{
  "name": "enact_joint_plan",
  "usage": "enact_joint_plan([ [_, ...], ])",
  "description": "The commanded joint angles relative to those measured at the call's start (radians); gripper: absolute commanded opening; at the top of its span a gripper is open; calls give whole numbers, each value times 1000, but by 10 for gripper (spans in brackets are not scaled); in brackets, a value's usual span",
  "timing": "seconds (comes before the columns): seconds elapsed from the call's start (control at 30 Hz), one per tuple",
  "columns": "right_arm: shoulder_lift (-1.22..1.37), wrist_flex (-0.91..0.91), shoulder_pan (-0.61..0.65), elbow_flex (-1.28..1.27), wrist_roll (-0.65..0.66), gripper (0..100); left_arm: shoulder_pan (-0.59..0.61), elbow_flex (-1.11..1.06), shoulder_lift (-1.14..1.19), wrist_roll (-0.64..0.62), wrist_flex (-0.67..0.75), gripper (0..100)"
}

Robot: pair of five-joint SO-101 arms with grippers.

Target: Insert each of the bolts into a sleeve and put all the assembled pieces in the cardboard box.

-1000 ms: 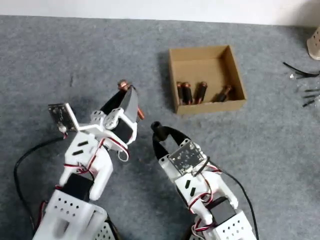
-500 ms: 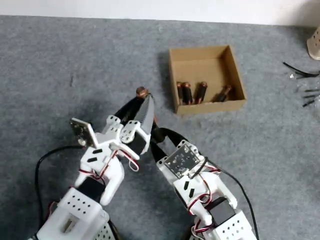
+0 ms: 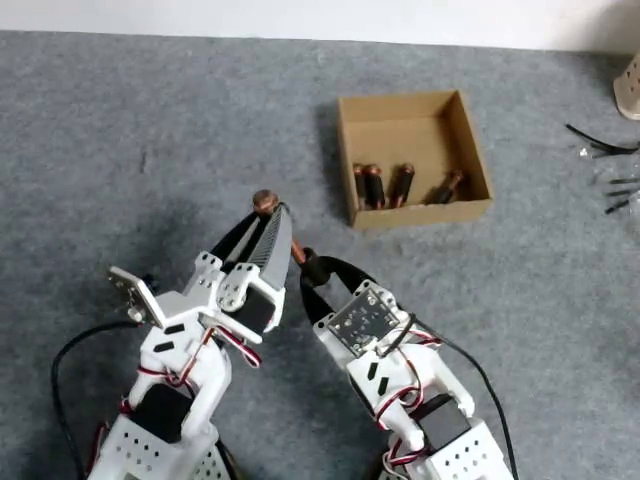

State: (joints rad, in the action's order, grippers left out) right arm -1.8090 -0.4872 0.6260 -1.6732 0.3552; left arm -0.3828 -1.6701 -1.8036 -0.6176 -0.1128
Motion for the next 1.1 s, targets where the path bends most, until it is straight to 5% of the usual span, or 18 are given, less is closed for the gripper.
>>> enact_joint_plan([
  [0.0,-8,-2,8,-136,9,5,-27,-4,1,-6,-3,4],
  [0.37,-16,-2,-2,-136,9,5,-128,-27,10,58,-6,4],
  [0.73,-18,-2,-2,-136,9,5,24,-22,18,-18,103,4],
  [1.07,-18,-2,-1,-136,9,5,-22,-27,21,-18,60,4],
])
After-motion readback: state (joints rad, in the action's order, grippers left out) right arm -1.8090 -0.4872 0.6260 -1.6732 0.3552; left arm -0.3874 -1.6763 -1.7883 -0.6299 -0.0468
